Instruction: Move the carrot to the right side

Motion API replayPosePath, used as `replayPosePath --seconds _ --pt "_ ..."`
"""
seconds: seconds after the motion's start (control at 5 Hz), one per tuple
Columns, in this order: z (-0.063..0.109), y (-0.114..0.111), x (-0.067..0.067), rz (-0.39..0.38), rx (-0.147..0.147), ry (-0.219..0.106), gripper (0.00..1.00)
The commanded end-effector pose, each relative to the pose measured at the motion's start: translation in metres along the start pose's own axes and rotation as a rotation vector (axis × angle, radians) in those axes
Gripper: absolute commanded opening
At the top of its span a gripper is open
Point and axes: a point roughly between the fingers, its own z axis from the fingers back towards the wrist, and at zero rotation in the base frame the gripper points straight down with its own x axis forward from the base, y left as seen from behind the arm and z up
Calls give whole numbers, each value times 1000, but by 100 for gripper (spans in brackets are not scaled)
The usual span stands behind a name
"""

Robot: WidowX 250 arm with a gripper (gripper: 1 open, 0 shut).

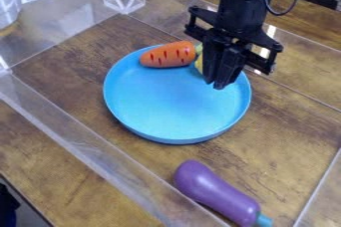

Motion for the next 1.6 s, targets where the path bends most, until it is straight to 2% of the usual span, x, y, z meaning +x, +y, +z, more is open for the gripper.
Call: replayPosePath --seconds 0.0,0.6,1.0,1.2,1.4 --pt "20 18 13 25 7 -67 0" --pt "55 29 18 243 57 -122 0" --pt "59 40 45 175 71 -148 0" --pt "55 44 46 109 73 -144 0" --pt "48 48 46 36 74 -136 100"
